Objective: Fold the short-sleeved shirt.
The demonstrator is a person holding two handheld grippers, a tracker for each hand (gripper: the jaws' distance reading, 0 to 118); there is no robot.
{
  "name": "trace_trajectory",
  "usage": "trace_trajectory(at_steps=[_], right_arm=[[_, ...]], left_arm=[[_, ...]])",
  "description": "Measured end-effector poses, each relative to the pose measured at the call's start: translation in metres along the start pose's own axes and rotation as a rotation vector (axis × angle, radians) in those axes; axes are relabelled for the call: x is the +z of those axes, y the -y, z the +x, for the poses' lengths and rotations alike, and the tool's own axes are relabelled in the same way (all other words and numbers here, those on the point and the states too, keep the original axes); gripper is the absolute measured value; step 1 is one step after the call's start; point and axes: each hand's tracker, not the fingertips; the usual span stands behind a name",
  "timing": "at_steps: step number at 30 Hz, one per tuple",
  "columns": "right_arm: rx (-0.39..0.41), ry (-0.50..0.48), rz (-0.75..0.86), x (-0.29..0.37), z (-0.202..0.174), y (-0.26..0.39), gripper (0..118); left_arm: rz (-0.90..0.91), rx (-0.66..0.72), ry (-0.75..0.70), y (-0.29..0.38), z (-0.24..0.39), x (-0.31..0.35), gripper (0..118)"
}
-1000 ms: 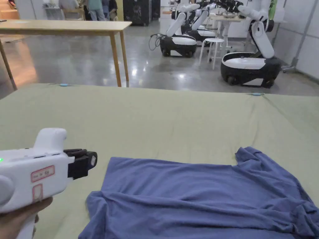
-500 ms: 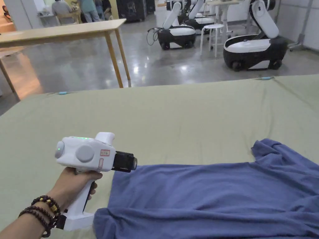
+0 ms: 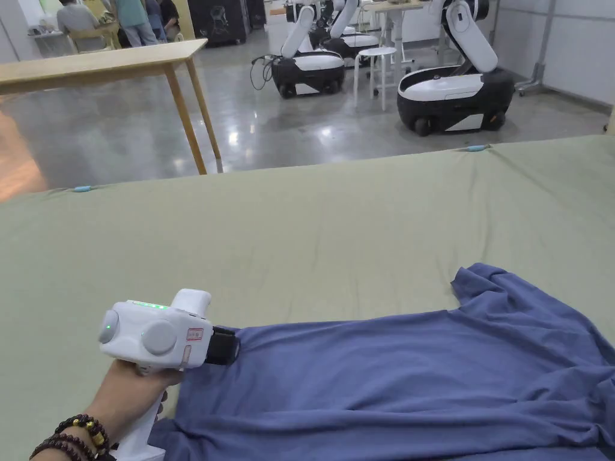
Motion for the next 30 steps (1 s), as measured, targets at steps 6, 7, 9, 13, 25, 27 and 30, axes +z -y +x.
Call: trace_trajectory(at_steps=[6, 7, 9, 13, 25, 27, 30], right_arm=[[0.008, -0.005, -0.022, -0.003, 0.002, -0.002, 1], [0.006, -0.008, -0.025, -0.004, 0.002, -0.002, 1], [0.004, -0.018, -0.018, -0.005, 0.004, -0.004, 1], [0.025, -0.070, 0.046, -0.023, 0.024, -0.036, 1], [0.008, -0.077, -0.218, -0.282, 0.100, -0.183, 116], [0.010, -0.065, -0.251, -0.316, 0.101, -0.193, 115], [-0.008, -0.035, -0.343, -0.355, 0.101, -0.193, 115]], left_arm=[[0.038, -0.062, -0.002, 0.005, 0.010, 0.002, 2], [0.042, -0.063, -0.007, 0.003, 0.009, 0.003, 2], [0.039, -0.061, -0.003, 0.002, 0.007, 0.003, 2], [0.039, -0.059, 0.010, 0.003, 0.005, 0.006, 2], [0.050, -0.062, 0.003, 0.004, 0.023, 0.029, 2], [0.052, -0.062, 0.014, 0.003, 0.023, 0.033, 2], [0.059, -0.059, 0.022, 0.005, 0.027, 0.042, 2]])
